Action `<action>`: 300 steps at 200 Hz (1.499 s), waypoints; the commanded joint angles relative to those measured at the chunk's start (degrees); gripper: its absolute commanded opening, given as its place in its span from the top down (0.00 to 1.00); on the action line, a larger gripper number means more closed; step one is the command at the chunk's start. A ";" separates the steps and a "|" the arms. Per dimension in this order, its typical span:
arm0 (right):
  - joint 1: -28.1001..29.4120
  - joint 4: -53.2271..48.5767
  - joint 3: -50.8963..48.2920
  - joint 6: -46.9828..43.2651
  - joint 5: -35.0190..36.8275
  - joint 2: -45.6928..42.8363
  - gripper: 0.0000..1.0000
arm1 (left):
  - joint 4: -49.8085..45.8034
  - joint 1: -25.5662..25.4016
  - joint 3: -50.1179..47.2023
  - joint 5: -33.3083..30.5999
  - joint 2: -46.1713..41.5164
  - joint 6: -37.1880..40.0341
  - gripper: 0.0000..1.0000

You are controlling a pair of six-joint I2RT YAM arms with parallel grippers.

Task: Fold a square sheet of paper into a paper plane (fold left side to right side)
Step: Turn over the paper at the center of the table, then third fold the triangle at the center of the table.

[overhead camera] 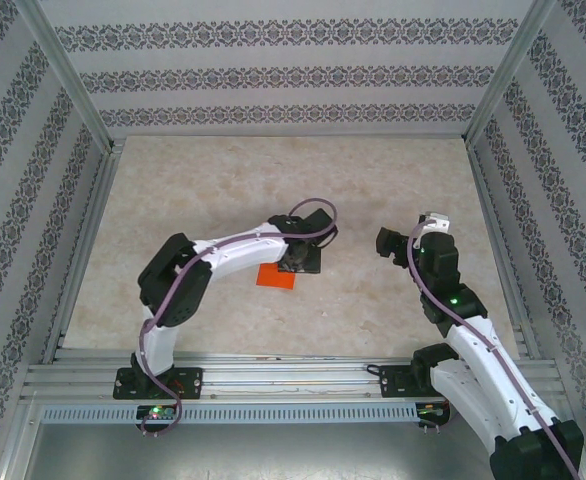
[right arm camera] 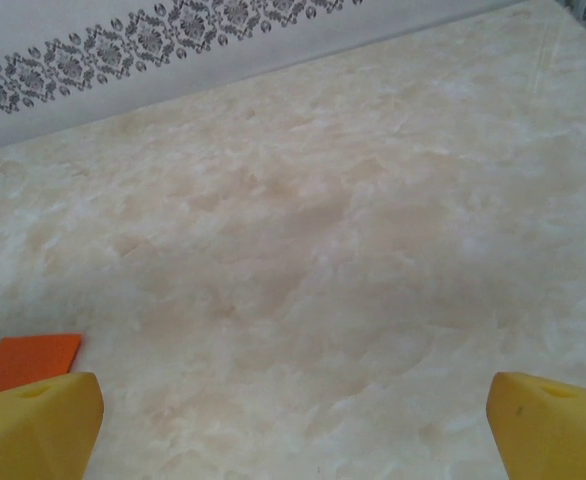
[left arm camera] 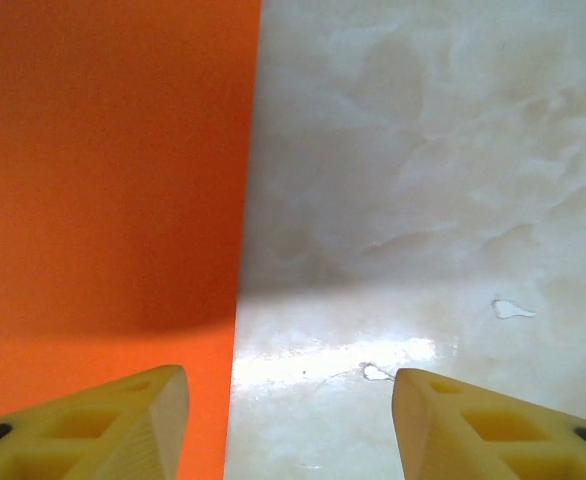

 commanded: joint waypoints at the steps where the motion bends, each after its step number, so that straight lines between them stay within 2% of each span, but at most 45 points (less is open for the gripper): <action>1: -1.09 -2.64 2.59 0.05 -6.50 0.32 0.02 | 11.46 4.26 -4.48 8.64 -6.56 1.64 0.42; 26: -1.30 -3.75 3.92 2.40 -12.71 3.22 0.05 | 16.87 8.40 -10.45 12.38 -12.41 7.12 0.41; 61: -0.90 -2.45 5.58 10.35 -21.81 11.33 0.24 | 27.23 16.10 -21.25 19.92 -21.66 9.36 0.41; 80: 1.17 -0.71 6.93 14.07 -25.03 17.31 0.36 | 32.68 19.87 -26.94 23.97 -26.24 9.71 0.42; 113: 7.84 1.27 12.03 16.24 -27.59 29.37 0.65 | 35.48 25.19 -32.89 29.15 -30.42 9.93 0.44; 154: 14.77 5.86 19.67 20.95 -32.10 46.64 1.00 | 41.53 30.05 -38.94 36.26 -30.98 6.47 0.48; 178: 18.00 7.31 24.14 22.22 -32.89 55.13 1.00 | 40.85 31.20 -39.99 37.09 -30.31 7.39 0.52; 204: 19.40 9.37 26.59 23.66 -32.83 60.61 1.00 | 38.23 31.46 -39.80 36.90 -29.50 9.37 0.54; 300: 19.51 6.26 29.51 21.59 -33.53 68.57 1.00 | 32.31 31.43 -37.18 36.71 -26.35 13.12 0.58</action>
